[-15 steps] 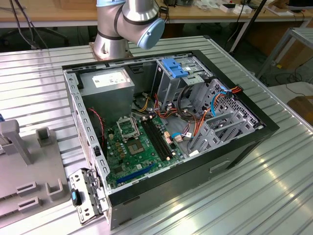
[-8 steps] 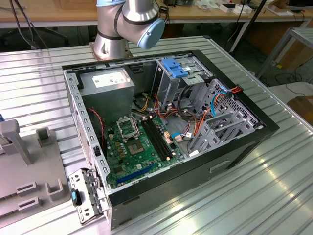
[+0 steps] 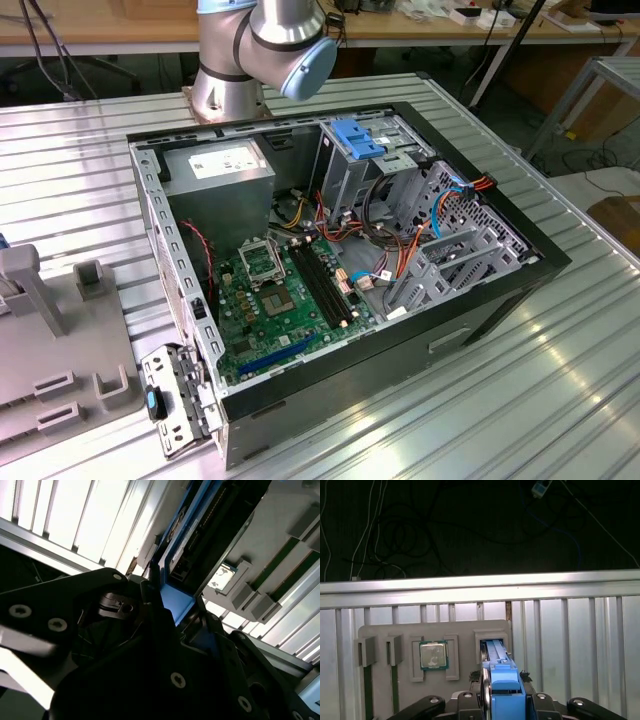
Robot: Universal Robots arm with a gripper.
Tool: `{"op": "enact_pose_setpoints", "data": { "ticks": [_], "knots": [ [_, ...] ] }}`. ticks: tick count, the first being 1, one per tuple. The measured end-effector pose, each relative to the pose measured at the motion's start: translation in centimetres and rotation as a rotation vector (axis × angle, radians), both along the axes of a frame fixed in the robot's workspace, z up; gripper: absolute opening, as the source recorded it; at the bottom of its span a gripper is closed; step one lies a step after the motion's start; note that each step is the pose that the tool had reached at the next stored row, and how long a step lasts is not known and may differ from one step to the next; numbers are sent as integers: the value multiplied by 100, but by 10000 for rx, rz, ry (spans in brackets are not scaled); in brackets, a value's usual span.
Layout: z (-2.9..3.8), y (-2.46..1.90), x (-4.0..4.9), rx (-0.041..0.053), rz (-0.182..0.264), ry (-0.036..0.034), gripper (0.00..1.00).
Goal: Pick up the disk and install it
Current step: 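Pick up the disk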
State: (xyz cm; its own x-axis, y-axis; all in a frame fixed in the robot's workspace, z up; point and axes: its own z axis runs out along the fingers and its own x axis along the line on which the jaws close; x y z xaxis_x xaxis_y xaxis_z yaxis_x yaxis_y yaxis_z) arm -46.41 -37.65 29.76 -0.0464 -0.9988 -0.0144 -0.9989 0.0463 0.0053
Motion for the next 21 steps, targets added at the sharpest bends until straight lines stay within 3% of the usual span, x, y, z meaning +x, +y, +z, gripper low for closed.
{"op": "enact_pose_setpoints", "data": {
  "ticks": [21],
  "knots": [
    [-6, 4, 0, -12, 19, 1, 37]
  ]
}}
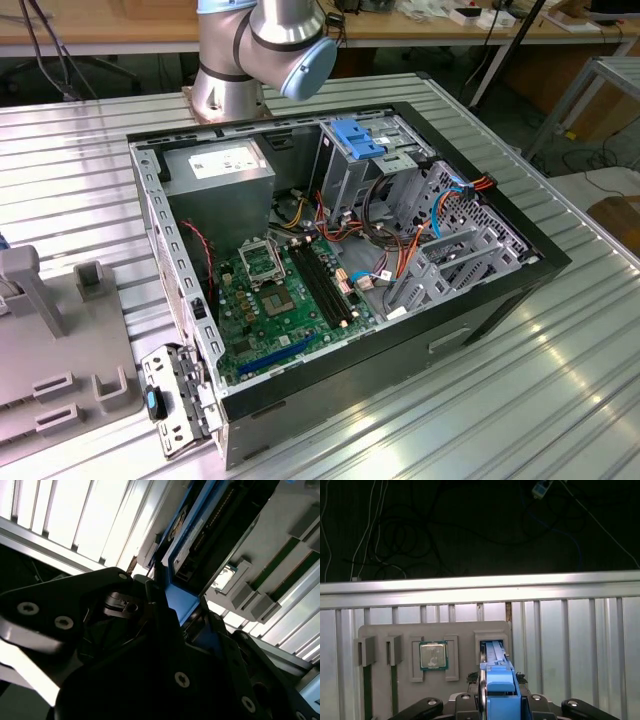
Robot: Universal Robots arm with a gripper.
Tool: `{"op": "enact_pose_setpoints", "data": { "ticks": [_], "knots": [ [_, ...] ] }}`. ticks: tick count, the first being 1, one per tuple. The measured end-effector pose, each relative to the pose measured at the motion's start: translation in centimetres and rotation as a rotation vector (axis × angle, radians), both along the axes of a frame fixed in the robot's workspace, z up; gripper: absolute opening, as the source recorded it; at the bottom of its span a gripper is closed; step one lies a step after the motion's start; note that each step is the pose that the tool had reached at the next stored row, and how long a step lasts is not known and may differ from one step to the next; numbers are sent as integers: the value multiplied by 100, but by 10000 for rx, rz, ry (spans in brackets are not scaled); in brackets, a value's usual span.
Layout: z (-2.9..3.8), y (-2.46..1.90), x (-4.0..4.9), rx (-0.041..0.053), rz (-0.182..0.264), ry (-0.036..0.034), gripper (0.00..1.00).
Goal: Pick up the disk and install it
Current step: 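Pick up the disk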
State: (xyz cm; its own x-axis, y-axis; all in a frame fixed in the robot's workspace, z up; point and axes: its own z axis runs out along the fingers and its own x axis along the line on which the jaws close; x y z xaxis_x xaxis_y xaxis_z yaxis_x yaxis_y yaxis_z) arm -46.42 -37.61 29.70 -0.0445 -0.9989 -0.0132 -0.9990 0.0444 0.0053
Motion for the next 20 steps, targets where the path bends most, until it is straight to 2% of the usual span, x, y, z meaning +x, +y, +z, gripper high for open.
{"op": "enact_pose_setpoints", "data": {
  "ticks": [2, 6, 15, 20],
  "knots": [
    [0, 0, 0, 0, 56, 0, 37],
    [-1, 0, 0, 1, 466, -2, 37],
    [0, 0, 0, 1, 472, 0, 37],
    [0, 0, 0, 0, 312, 0, 37]
  ]
}}
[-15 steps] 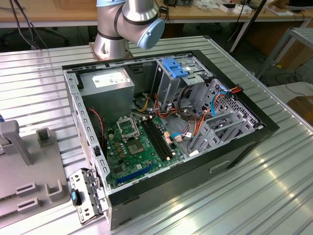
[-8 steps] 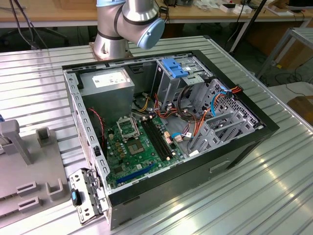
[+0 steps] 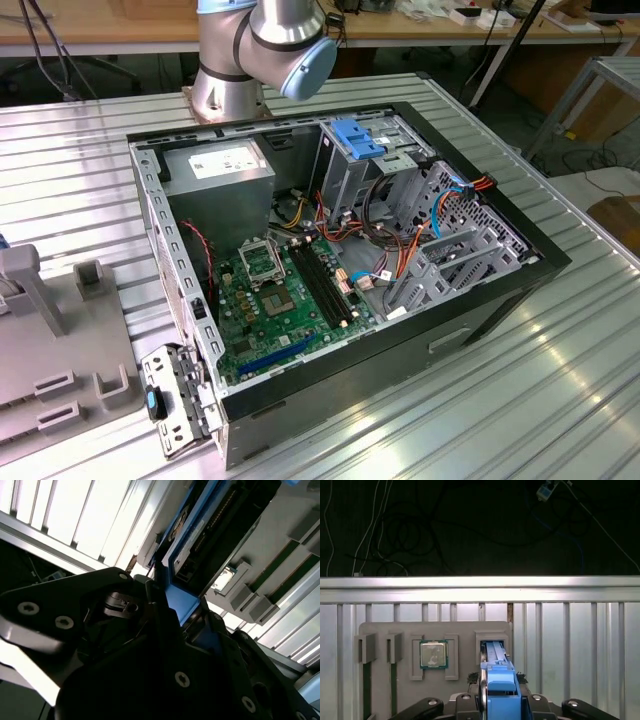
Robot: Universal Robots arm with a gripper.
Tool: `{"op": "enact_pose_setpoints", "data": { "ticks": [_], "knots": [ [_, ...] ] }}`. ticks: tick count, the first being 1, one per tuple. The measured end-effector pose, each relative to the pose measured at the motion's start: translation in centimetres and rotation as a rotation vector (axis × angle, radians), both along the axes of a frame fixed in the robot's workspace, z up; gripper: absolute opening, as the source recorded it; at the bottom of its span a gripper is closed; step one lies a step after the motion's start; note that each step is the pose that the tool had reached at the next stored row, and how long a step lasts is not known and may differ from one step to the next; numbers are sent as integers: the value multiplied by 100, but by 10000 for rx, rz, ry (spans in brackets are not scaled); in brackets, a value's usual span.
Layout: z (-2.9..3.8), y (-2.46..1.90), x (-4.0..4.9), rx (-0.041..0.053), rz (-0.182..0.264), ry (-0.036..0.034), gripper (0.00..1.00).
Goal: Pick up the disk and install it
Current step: 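Pick up the disk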
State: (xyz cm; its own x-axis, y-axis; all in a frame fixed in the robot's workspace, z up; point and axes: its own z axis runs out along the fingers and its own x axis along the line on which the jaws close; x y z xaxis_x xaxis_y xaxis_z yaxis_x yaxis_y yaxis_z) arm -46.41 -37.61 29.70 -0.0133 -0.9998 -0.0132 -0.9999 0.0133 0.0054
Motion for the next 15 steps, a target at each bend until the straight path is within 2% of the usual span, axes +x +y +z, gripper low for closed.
{"op": "enact_pose_setpoints", "data": {
  "ticks": [5, 9, 13, 15],
  "knots": [
    [4, 0, 0, 1, -32, -4, 37],
    [44, 0, 0, -2, -31, -2, 37],
    [108, 0, 0, -21, -31, -1, 37],
    [173, 0, 0, -23, -32, -1, 37]
  ]
}}
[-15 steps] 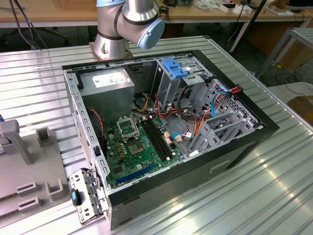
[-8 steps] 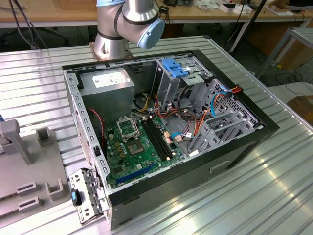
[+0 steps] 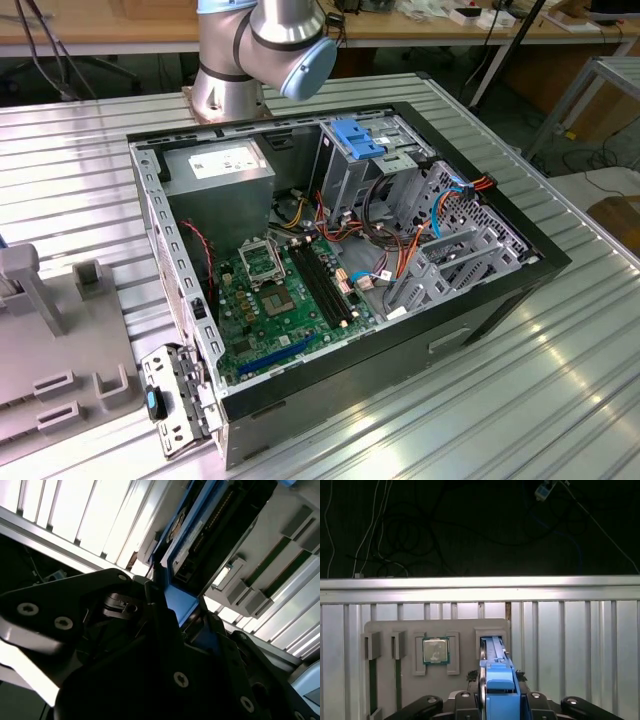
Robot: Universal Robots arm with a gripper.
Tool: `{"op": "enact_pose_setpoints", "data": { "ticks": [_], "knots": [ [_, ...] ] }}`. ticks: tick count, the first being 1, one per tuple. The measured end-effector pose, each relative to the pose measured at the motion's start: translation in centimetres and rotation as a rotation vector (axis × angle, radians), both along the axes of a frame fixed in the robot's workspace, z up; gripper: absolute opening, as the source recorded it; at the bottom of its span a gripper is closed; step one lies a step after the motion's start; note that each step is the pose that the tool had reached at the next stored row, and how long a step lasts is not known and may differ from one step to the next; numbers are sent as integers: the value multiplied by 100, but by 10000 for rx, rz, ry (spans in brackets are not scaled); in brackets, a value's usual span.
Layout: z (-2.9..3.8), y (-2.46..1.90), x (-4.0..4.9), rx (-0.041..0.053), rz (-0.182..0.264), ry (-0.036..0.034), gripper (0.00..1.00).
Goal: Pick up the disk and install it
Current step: 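Pick up the disk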
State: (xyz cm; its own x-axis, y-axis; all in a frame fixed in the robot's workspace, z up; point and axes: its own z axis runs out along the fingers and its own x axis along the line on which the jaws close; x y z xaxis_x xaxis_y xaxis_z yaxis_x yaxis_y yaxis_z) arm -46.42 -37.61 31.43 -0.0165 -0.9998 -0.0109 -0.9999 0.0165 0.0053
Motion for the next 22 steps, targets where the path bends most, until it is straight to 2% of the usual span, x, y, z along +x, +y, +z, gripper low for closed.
{"op": "enact_pose_setpoints", "data": {
  "ticks": [5, 13, 22],
  "knots": [
    [178, 0, 0, 0, 0, -1, 37],
    [373, 0, 0, 0, 0, 1, 37],
    [389, 0, 13, 0, 0, 0, 37]
  ]
}}
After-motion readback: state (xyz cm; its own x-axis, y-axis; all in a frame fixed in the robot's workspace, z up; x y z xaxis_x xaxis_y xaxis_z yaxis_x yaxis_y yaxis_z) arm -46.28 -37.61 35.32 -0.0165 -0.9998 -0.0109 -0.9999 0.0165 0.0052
